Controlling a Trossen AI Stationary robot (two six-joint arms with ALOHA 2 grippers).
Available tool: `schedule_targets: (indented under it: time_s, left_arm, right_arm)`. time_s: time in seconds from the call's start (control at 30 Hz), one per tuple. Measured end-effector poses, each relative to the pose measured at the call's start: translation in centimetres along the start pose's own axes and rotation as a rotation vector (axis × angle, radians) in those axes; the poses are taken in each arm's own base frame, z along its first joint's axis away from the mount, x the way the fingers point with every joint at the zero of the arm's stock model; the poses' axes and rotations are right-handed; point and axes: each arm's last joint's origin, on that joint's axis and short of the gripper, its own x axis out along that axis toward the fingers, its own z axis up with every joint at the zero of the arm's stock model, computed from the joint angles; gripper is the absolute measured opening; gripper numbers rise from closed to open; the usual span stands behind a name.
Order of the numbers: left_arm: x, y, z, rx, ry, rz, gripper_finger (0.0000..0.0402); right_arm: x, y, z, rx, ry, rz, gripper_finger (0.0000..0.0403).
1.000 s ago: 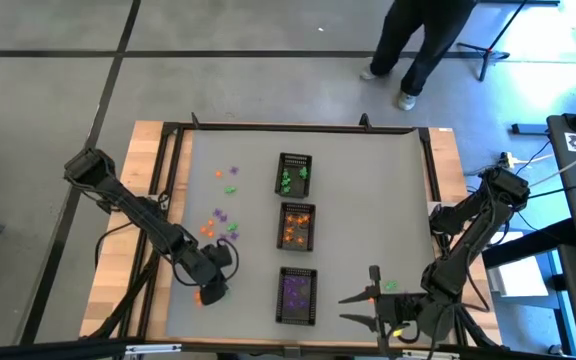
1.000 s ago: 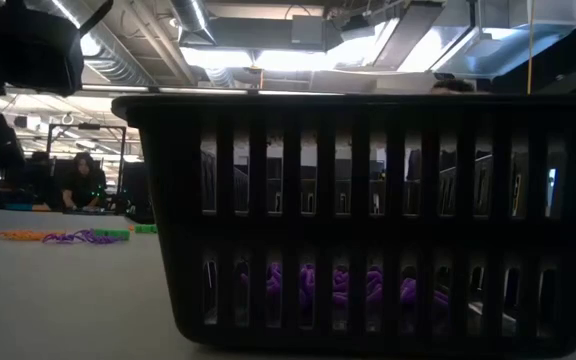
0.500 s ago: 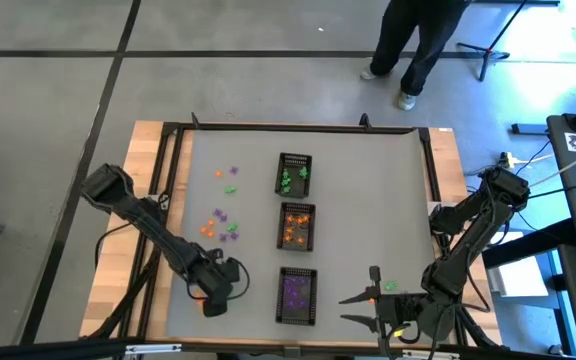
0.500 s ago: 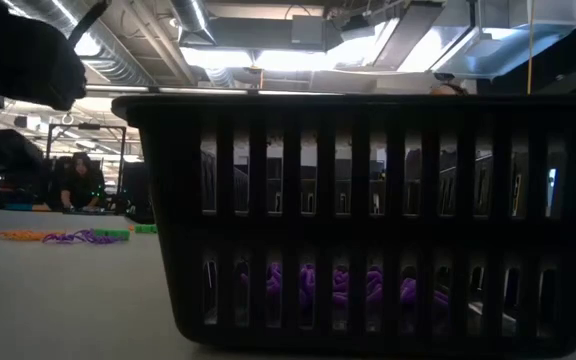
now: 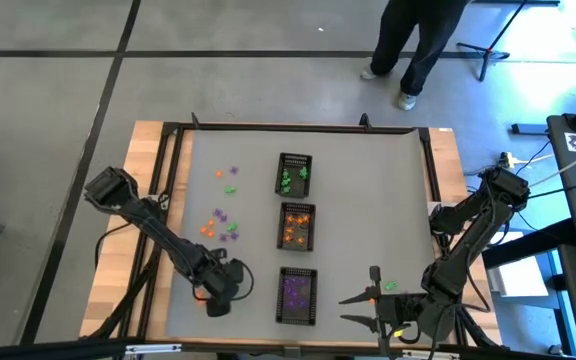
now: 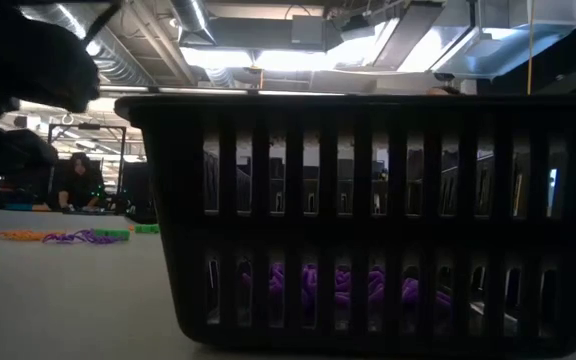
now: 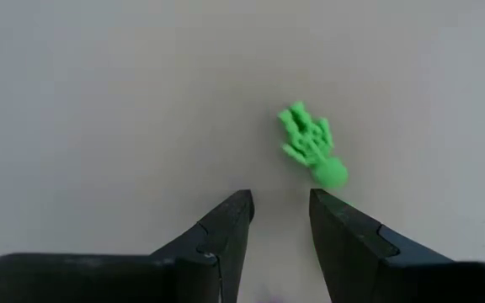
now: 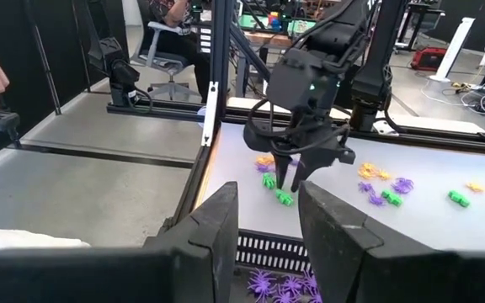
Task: Sort Halloween decoration
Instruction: Put the green skeleton toy into the top black bin
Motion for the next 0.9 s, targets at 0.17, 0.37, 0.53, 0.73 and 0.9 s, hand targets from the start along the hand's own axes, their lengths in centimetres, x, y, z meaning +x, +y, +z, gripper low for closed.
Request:
schedule_targets:
  time_s: [0.17,0.37,0.53,0.73,0.9]
  left_arm:
    - [0.0,0.3,0.4,-0.041,0.05,-0.048,0.0124]
    - [0.0,0.6,0.8,-0.216,0.078,-0.065,0.0124]
    - [-0.2,0.5,0.9,-0.261,0.114,-0.085,0.0124]
    - [-2.2,-1.2,2.4,-0.233,0.114,-0.096,0.0124]
    - [-3.7,-2.4,3.5,-0.223,0.001,-0.062,0.0124]
  right_arm:
    - [0.0,0.0,0.0,0.001,0.0,0.0,0.0124]
    - [0.0,0.0,0.0,0.0,0.0,0.0,0.0124]
    - [0.0,0.0,0.0,0.0,0.0,0.0,0.0124]
    - [0.0,0.0,0.0,-0.002,0.002,-0.001,0.0124]
    - [0.0,0.0,0.0,-0.002,0.002,-0.001,0.0124]
